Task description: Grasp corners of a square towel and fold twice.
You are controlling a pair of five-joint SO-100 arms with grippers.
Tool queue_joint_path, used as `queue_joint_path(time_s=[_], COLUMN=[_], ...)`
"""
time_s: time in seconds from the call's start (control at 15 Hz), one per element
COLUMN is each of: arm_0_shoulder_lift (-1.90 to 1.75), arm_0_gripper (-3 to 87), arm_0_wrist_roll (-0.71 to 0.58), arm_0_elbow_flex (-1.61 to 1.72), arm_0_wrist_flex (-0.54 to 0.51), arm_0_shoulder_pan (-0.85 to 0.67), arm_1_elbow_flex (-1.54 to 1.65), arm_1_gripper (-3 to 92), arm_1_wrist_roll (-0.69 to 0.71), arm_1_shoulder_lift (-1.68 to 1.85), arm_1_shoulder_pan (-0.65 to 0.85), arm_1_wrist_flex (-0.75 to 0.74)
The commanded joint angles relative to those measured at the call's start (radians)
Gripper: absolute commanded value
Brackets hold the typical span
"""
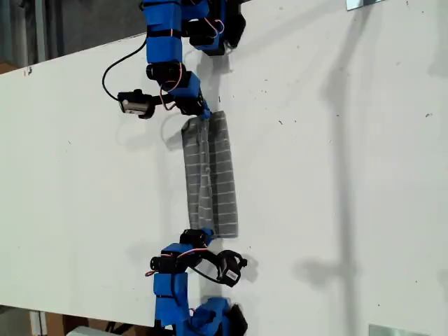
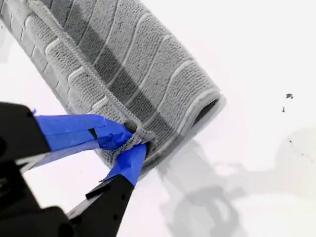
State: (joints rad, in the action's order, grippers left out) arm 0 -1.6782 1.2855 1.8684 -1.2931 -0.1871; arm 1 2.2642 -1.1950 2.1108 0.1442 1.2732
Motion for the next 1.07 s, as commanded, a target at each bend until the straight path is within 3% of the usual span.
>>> queue_joint_path(time_s=[0.0,0.4,0.47,0.53,0.6,0.73,1.0], arm_0_shoulder_lift=[0.02,0.067,0.067,0.066,0.066,0.055,-0.041], arm_0_gripper=[-0.1,-0.1,1.8,10.7,16.4,19.0,19.1], arm_0_wrist_roll=[0.037,0.032,0.009,-0.002,-0.008,-0.003,0.014], arm_0_elbow_flex=[-0.021,-0.051,-0.063,-0.067,-0.071,-0.075,-0.126], arm_0_wrist_flex=[0.018,0.032,0.032,0.026,0.018,0.008,-0.14], arm_0_shoulder_pan=[0.044,0.071,0.072,0.071,0.069,0.069,0.048], arm_1_elbow_flex=[0.009,0.035,0.035,0.034,0.034,0.034,-0.003], arm_1_gripper=[-0.1,-0.1,7.3,18.8,19.9,19.2,21.2], arm_1_wrist_roll=[-0.018,-0.054,-0.06,-0.06,-0.057,-0.057,-0.018], arm_1_shoulder_lift=[0.008,-0.057,-0.052,-0.048,-0.04,-0.025,0.049], arm_1_shoulder_pan=[-0.015,-0.061,-0.063,-0.063,-0.06,-0.058,-0.011], arm_1_wrist_flex=[0.003,-0.035,-0.034,-0.032,-0.029,-0.015,0.077])
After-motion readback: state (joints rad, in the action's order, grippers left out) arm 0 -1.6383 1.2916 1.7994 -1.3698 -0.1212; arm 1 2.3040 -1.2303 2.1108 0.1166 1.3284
